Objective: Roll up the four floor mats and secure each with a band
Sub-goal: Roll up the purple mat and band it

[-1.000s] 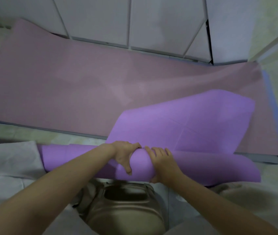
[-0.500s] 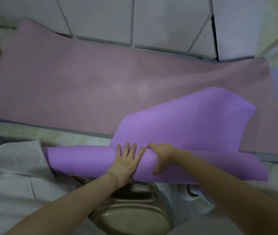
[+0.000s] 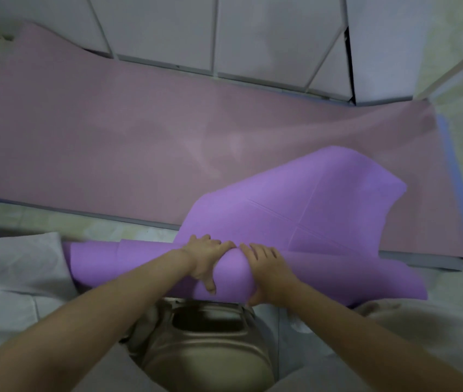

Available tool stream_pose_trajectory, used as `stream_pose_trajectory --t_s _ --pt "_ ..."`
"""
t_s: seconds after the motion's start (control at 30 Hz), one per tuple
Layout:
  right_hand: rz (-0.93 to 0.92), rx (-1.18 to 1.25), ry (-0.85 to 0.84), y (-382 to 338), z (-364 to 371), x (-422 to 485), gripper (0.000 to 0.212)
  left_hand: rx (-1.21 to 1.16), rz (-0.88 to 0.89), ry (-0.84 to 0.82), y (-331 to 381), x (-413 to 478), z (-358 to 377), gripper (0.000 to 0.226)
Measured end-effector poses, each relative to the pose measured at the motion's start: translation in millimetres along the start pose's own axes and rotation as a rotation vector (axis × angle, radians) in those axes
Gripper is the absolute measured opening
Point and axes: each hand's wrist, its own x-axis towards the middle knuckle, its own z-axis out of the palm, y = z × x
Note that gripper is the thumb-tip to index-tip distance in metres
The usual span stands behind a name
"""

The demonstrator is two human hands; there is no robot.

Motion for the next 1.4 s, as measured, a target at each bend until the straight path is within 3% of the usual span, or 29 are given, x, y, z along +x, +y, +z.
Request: stream_pose_trajectory --t_s 0.07,0.27,0.43,0.57,0.7,0.77,0.87,1.0,1.03,1.1,1.17,1.3,1.4 --pt "0.057 0.036 0.043 -5 13 0 0.130 -0.028 0.027 -0.039 -2 1 -6 0.105" --pt "0.054 0.085 -0.010 3 13 15 0.094 -0.071 0.000 -0.040 -3 -2 -1 0.103" --pt "0.002 0.050 -0.059 -1 0 22 0.093 0.144 -0.116 0.149 21 -22 39 0.110" --pt "0.002 0.030 -0.159 1 -13 29 0.096 0.237 -0.199 0.231 33 -30 64 0.128" --pt "0.018 0.052 -0.276 7 -24 36 0.101 0.221 -0.159 0.233 23 -26 62 0.139" --pt "0.016 0.093 -0.304 10 -28 36 0.100 0.212 -0.118 0.260 20 -19 58 0.127" --pt "0.010 0.186 -0.272 18 -27 31 0.099 0.157 -0.101 0.260 17 -12 49 0.109" --pt "-0.070 0.109 -0.016 17 -16 10 0.101 0.098 -0.109 0.158 10 -6 31 0.110" --pt "-0.086 0.012 0.071 13 -8 4 0.109 0.088 -0.110 0.124 9 -4 25 0.111" --pt "-0.018 -0.051 0.108 3 10 -5 0.129 0.046 -0.092 0.042 8 0 10 0.112" --pt "0.035 -0.044 0.126 -3 24 -7 0.136 -0.038 -0.064 -0.045 5 5 -2 0.113" --pt "-0.008 0.037 0.191 -2 24 -2 0.114 -0.191 -0.037 -0.161 -2 8 -3 0.113" --pt "-0.006 0.094 0.093 4 20 6 0.102 -0.200 -0.048 -0.118 -2 -1 0 0.106"
